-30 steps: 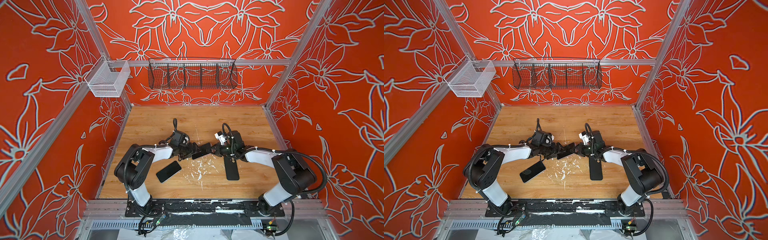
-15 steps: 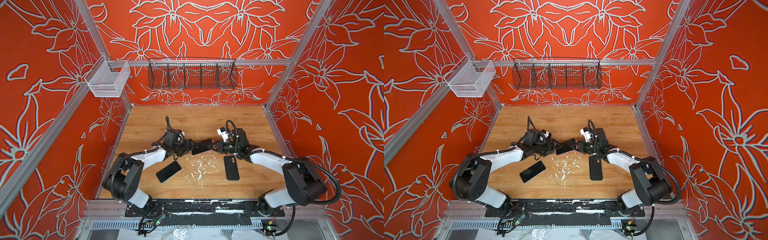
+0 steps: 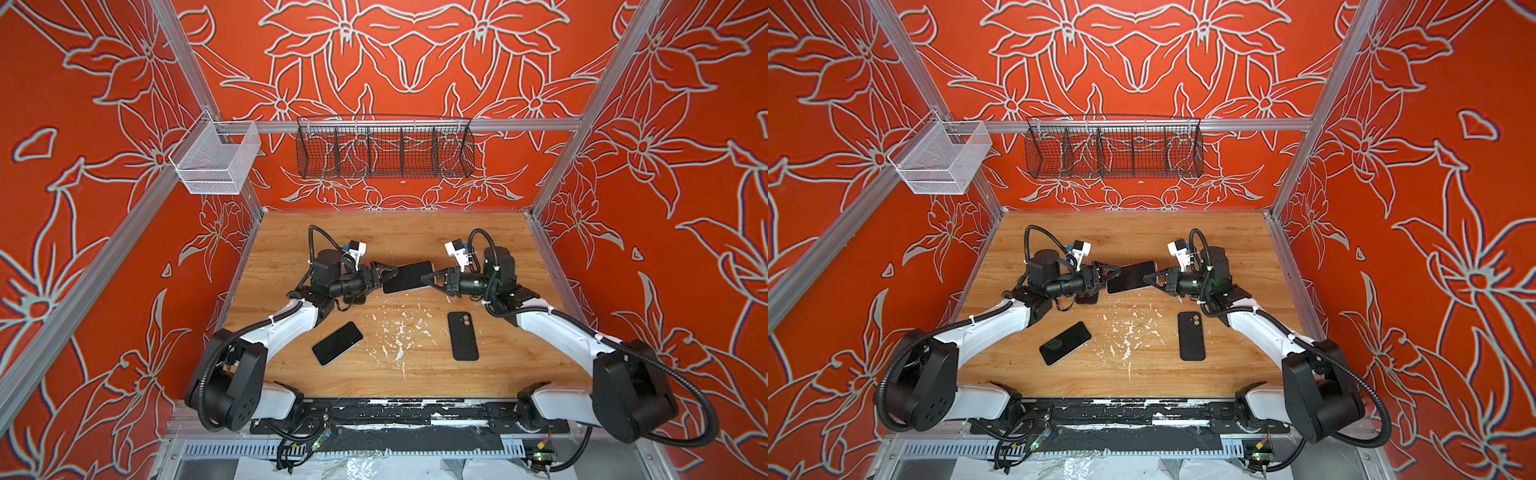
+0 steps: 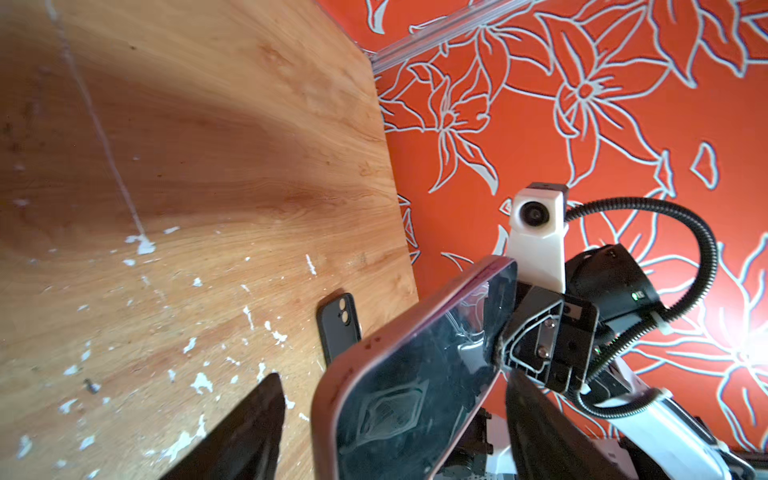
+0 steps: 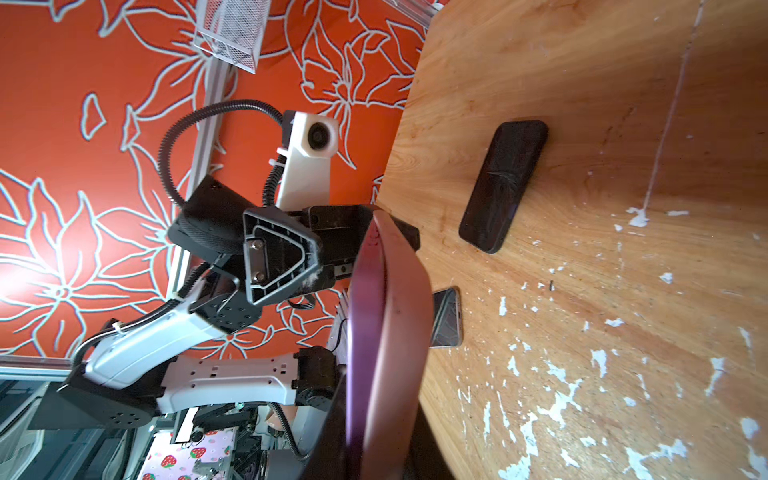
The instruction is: Put the phone into the phone case
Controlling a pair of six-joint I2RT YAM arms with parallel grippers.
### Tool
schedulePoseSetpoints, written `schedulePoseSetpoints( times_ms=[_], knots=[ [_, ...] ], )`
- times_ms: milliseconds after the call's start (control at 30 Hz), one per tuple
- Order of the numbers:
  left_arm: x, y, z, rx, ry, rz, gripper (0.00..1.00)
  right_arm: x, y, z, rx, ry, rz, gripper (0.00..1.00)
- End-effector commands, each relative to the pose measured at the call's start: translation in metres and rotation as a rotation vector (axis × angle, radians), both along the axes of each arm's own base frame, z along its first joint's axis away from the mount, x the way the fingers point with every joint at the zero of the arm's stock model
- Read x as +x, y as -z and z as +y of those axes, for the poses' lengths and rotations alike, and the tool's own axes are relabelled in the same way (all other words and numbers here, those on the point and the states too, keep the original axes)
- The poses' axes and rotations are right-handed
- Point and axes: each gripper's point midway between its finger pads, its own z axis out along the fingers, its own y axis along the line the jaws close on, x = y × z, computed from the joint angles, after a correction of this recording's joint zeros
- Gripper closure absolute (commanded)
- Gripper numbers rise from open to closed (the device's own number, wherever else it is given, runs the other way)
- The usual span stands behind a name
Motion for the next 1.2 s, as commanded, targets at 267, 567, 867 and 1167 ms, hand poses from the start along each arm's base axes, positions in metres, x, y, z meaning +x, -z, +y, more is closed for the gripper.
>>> schedulePoseSetpoints(
  times_ms=[267, 567, 867, 1167],
  knots=[
    [-0.013, -0.063, -0.012, -0.277, 0.123, -0.124, 0.48, 0.009, -0.034, 0.007, 0.166, -0.013, -0.041, 1.00],
    [-0.019, -0.067, -0.013, -0.265, 0.124, -0.133, 0.72, 0.015, -0.029, 0.007, 0.140, 0.005, -0.026, 0.92],
    [-0.021, -0.071, -0.013, -0.282, 0.128, -0.140, 0.85, 0.023, -0.064, -0.005, 0.208, 0.035, -0.098, 0.64],
    [-0.023, -0.065, -0.014, -0.279, 0.136, -0.122, 0.89, 0.034, -0.082, -0.010, 0.231, 0.039, -0.120, 0.64]
  ],
)
